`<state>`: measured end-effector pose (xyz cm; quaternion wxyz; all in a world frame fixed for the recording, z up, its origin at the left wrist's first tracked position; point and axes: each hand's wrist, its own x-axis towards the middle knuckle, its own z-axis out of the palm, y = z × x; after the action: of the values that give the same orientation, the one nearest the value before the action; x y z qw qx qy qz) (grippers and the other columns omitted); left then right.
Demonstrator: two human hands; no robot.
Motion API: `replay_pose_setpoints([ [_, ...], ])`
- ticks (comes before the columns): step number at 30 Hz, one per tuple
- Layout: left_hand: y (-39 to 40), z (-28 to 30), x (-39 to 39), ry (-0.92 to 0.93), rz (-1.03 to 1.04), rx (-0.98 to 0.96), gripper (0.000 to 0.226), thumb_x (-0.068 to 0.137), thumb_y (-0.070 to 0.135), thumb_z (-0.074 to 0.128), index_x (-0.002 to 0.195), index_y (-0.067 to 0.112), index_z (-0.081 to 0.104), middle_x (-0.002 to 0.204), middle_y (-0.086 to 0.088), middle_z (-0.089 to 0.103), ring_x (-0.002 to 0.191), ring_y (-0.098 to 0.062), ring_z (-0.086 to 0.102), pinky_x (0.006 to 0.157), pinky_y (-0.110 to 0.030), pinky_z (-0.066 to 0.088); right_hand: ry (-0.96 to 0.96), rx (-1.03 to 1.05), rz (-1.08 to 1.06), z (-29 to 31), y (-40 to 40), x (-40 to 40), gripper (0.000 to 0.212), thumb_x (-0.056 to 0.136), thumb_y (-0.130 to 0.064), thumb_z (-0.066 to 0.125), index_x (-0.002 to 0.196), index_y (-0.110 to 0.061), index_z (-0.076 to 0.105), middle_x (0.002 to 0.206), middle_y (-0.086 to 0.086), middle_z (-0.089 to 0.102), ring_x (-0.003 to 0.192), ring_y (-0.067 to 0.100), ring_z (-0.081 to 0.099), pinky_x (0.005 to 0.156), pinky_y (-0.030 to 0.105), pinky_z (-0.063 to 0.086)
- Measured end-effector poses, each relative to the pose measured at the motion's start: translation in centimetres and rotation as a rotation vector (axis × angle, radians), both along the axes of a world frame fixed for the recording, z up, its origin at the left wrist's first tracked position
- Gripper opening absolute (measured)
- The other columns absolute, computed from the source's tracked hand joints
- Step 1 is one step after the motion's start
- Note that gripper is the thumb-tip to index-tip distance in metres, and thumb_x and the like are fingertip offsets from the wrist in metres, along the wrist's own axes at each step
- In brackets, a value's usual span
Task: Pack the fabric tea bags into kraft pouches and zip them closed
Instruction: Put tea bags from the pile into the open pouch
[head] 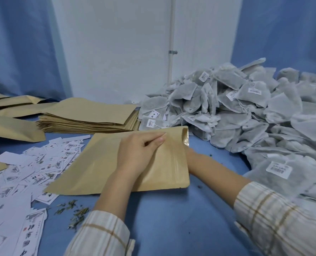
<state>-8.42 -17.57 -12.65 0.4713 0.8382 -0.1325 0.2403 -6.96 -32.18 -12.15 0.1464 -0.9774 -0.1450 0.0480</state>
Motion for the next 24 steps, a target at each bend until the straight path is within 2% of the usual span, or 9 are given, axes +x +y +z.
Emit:
replay_pose_setpoints([
  [3, -1.5, 0.0, -0.1, 0.008, 0.027, 0.057, 0.016, 0.084, 0.038, 0.065, 0.098, 0.039, 0.072, 0.103, 0.019, 0.070, 0.098, 0.008, 0.055, 0.080, -0.003, 0.036, -0.115, 0.040, 0.001, 0.5, -2.5, -0.9, 0.015, 0.088, -0.005, 0.050, 0.075, -0.011, 0.051, 0.083, 0.007, 0.056, 0.083, 0.022, 0.051, 0.070, 0.031, 0.039],
  [5, -3.0, -0.1, -0.4, 0.014, 0.011, 0.119, 0.017, 0.085, 0.040, 0.063, 0.100, 0.041, 0.071, 0.105, 0.019, 0.069, 0.101, 0.003, 0.058, 0.086, -0.013, 0.041, -0.196, 0.026, -0.032, 0.9, -5.0, -2.2, 0.012, 0.085, -0.006, 0.049, 0.075, -0.004, 0.054, 0.083, 0.011, 0.060, 0.078, 0.025, 0.054, 0.064, 0.032, 0.042],
  [9, -6.6, -0.9, -0.8, 0.068, -0.025, 0.263, 0.021, 0.088, 0.046, 0.058, 0.106, 0.042, 0.069, 0.112, 0.016, 0.067, 0.109, -0.006, 0.057, 0.090, -0.025, 0.044, -0.265, 0.083, -0.145, 0.9, -8.6, -4.1, 0.017, 0.083, -0.013, 0.050, 0.067, -0.014, 0.051, 0.080, 0.006, 0.060, 0.073, 0.022, 0.053, 0.059, 0.028, 0.040],
  [11, -8.2, -1.0, -0.9, 0.068, -0.015, 0.258, 0.021, 0.088, 0.046, 0.057, 0.106, 0.041, 0.069, 0.112, 0.015, 0.067, 0.109, -0.007, 0.057, 0.090, -0.025, 0.043, -0.237, 0.085, -0.200, 0.6, -9.8, -4.6, 0.007, 0.084, -0.018, 0.052, 0.078, -0.018, 0.057, 0.091, 0.004, 0.063, 0.083, 0.021, 0.055, 0.068, 0.029, 0.046],
  [13, -9.4, -1.3, -1.0, 0.048, 0.009, 0.254, 0.021, 0.089, 0.044, 0.058, 0.106, 0.040, 0.069, 0.110, 0.014, 0.068, 0.108, -0.009, 0.058, 0.089, -0.025, 0.043, -0.274, 0.053, -0.307, 0.5, -11.2, -4.8, 0.023, 0.085, -0.025, 0.054, 0.106, -0.022, 0.063, 0.106, 0.005, 0.063, 0.102, 0.024, 0.054, 0.086, 0.036, 0.047],
  [16, -10.2, -1.6, -1.2, 0.015, 0.030, 0.203, 0.019, 0.089, 0.040, 0.059, 0.103, 0.039, 0.071, 0.105, 0.013, 0.070, 0.101, -0.009, 0.061, 0.084, -0.023, 0.043, -0.318, -0.246, -0.567, 1.3, -13.8, -5.2, 0.041, 0.084, -0.033, 0.055, 0.124, -0.030, 0.054, 0.130, 0.007, 0.047, 0.126, 0.028, 0.034, 0.105, 0.041, 0.028],
  [18, -10.3, -1.8, -1.1, 0.014, 0.037, 0.174, 0.017, 0.088, 0.038, 0.061, 0.102, 0.038, 0.071, 0.103, 0.014, 0.070, 0.099, -0.007, 0.061, 0.081, -0.020, 0.042, -0.230, -0.314, -0.760, 2.0, -15.2, -5.6, 0.047, 0.082, -0.031, 0.053, 0.128, -0.026, 0.048, 0.137, 0.011, 0.035, 0.128, 0.033, 0.025, 0.104, 0.046, 0.024],
  [21, -10.2, -1.8, -0.9, 0.036, 0.032, 0.141, 0.017, 0.088, 0.039, 0.061, 0.101, 0.039, 0.072, 0.103, 0.017, 0.070, 0.098, -0.004, 0.060, 0.078, -0.015, 0.037, -0.053, -0.193, -0.946, 2.8, -16.5, -5.9, 0.056, 0.078, -0.017, 0.054, 0.132, -0.016, 0.040, 0.139, 0.013, 0.022, 0.127, 0.039, 0.025, 0.100, 0.048, 0.035],
  [24, -10.0, -1.6, -1.0, 0.040, 0.027, 0.108, 0.015, 0.087, 0.039, 0.062, 0.099, 0.040, 0.072, 0.100, 0.018, 0.070, 0.093, -0.001, 0.060, 0.070, -0.007, 0.033, -0.045, -0.114, -0.964, 2.4, -16.7, -5.8, 0.057, 0.079, -0.014, 0.060, 0.132, -0.011, 0.040, 0.137, 0.014, 0.028, 0.125, 0.036, 0.036, 0.093, 0.042, 0.042],
])
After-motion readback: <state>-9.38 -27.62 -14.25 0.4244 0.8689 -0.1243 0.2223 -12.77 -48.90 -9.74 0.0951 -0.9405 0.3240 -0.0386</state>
